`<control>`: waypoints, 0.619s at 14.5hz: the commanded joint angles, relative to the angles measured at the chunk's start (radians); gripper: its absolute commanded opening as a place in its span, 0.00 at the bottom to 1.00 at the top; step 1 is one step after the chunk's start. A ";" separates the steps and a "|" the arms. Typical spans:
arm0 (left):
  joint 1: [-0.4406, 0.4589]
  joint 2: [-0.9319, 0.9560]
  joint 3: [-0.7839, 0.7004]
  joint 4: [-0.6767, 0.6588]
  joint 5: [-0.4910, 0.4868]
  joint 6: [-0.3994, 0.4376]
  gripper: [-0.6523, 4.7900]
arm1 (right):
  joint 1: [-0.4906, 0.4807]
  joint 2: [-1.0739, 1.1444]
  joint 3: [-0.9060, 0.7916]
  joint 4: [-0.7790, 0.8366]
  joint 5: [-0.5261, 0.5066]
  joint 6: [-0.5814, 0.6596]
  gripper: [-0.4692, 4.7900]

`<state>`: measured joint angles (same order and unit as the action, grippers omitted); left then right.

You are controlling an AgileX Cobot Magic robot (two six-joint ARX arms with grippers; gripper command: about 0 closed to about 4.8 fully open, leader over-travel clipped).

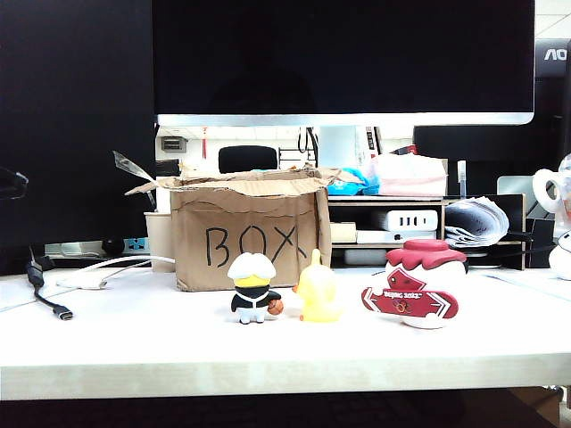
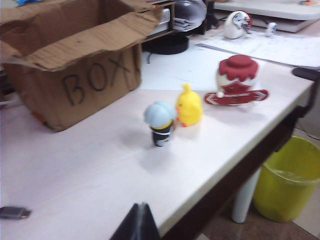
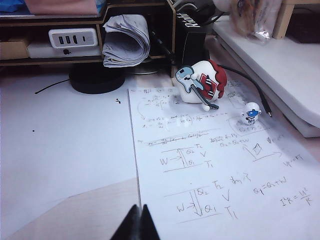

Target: Put the doll that is least similar in size compared to the others into the paper box.

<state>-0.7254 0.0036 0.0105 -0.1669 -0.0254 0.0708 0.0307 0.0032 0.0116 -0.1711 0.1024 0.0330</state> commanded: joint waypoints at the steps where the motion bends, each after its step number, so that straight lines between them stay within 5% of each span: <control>1: -0.026 0.005 -0.001 -0.022 0.011 0.000 0.11 | -0.001 0.000 -0.003 0.015 0.004 -0.003 0.08; 6: -0.046 0.094 0.000 -0.027 0.011 0.000 0.11 | 0.001 0.000 -0.003 0.018 -0.024 0.025 0.08; 9: -0.046 0.123 -0.001 -0.023 0.011 0.000 0.11 | 0.002 0.000 -0.003 0.019 -0.233 0.163 0.08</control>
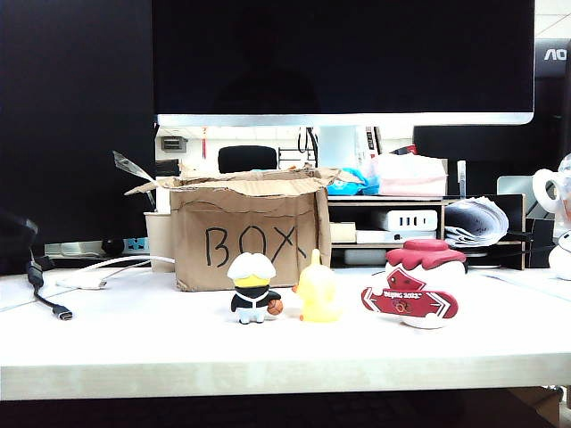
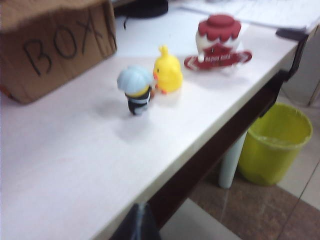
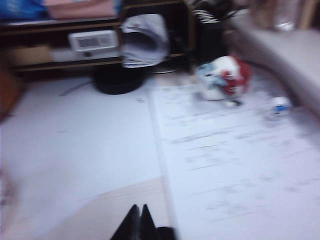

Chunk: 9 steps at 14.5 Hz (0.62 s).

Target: Put the doll that is least similar in size compared to the others into the paper box.

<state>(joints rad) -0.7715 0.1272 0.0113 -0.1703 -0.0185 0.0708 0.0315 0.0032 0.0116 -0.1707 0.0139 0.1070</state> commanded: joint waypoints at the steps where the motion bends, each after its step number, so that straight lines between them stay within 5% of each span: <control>1: 0.000 -0.001 -0.002 -0.020 0.004 0.001 0.11 | 0.001 0.000 -0.003 0.023 -0.189 0.118 0.08; 4: 0.000 -0.002 -0.002 -0.020 0.004 0.000 0.11 | 0.001 0.000 -0.002 0.081 -0.357 0.245 0.08; 7: 0.000 -0.002 -0.002 -0.019 0.004 0.001 0.11 | 0.001 0.000 0.021 0.214 -0.349 0.450 0.08; 9: 0.000 -0.003 -0.002 -0.020 0.004 0.000 0.11 | 0.001 0.036 0.117 0.165 -0.346 0.449 0.08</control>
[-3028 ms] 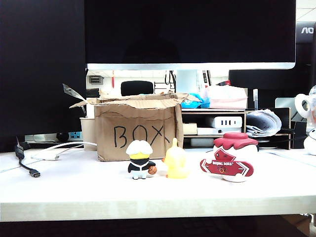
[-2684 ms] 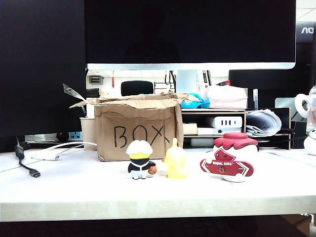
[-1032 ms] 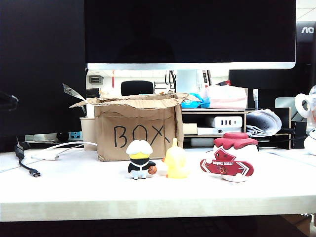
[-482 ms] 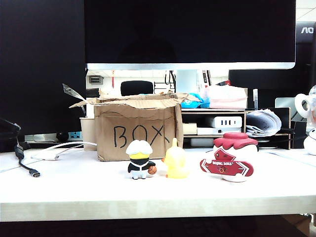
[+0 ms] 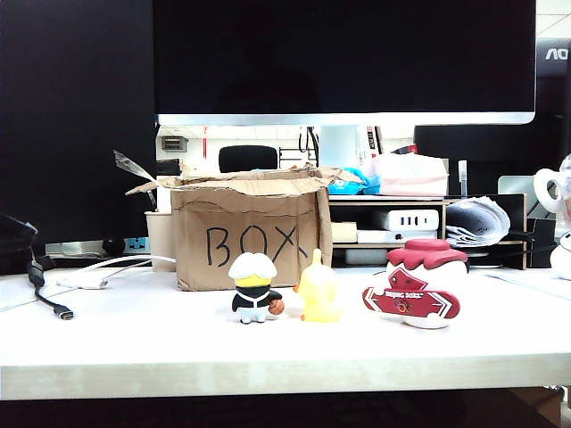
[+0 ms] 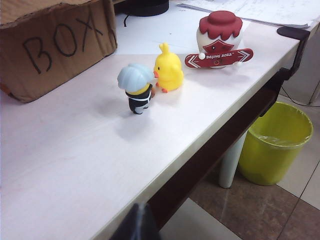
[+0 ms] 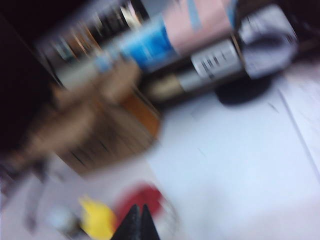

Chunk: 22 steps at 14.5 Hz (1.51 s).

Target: Put the doll that is least similar in size compared to the others into the paper box.

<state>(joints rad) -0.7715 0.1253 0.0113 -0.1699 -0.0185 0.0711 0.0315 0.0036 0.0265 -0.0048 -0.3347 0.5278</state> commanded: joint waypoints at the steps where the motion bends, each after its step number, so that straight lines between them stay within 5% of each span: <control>1: 0.000 -0.001 -0.002 -0.020 0.004 0.000 0.11 | 0.001 0.107 0.180 -0.071 0.006 0.020 0.08; 5: 0.000 -0.001 -0.002 -0.020 0.004 0.000 0.11 | 0.034 0.510 0.448 -0.317 -0.066 -0.227 0.08; 8: 0.000 -0.001 -0.002 -0.020 0.004 0.000 0.11 | 0.168 0.826 0.628 -0.505 -0.057 -0.373 0.08; 11: 0.000 -0.011 -0.002 -0.020 0.004 0.000 0.11 | 0.362 1.096 0.781 -0.591 0.109 -0.451 0.08; 13: 0.000 -0.028 -0.002 -0.020 0.004 0.000 0.11 | 0.447 1.211 0.864 -0.614 0.130 -0.508 0.38; 14: 0.000 -0.032 -0.002 -0.020 0.004 0.000 0.11 | 0.475 1.268 0.904 -0.615 0.155 -0.509 0.77; 15: 0.000 -0.032 -0.002 -0.019 0.004 0.000 0.11 | 0.496 1.309 0.931 -0.614 0.180 -0.509 1.00; 22: 0.001 -0.032 -0.002 -0.020 0.004 0.000 0.11 | 0.502 1.427 0.963 -0.540 0.314 -0.510 1.00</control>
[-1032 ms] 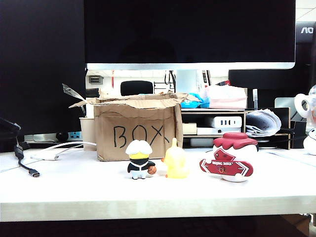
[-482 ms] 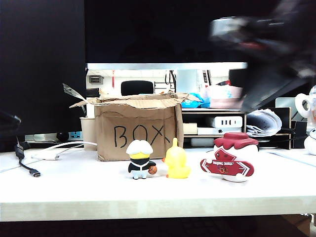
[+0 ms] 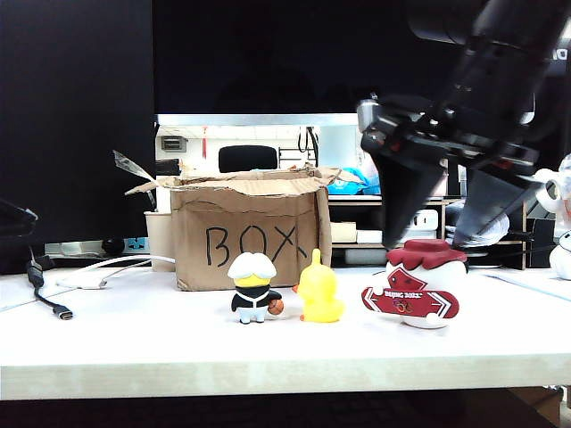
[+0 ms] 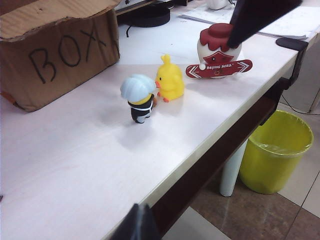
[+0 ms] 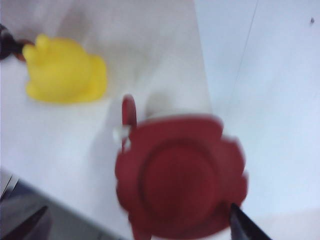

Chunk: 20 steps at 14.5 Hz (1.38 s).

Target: Put the doll that is least similar in size compared to the others into the paper box.

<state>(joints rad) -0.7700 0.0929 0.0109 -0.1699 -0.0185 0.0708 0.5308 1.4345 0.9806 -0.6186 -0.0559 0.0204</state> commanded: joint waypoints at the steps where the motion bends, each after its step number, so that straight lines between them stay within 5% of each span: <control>1: -0.001 0.000 -0.002 -0.019 0.004 0.001 0.11 | 0.002 -0.004 0.009 0.091 0.057 -0.002 1.00; 16: -0.001 0.000 -0.002 -0.020 0.004 0.000 0.11 | 0.002 0.120 0.008 0.075 0.084 0.027 1.00; 17: -0.001 0.000 -0.002 -0.020 0.004 0.000 0.11 | 0.002 0.120 0.008 0.073 0.084 0.028 0.91; 20: -0.001 0.000 -0.002 -0.020 0.004 0.000 0.11 | 0.002 0.120 0.008 0.073 0.084 0.032 0.41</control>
<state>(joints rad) -0.7700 0.0929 0.0109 -0.1699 -0.0185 0.0708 0.5320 1.5570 0.9867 -0.5495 0.0307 0.0486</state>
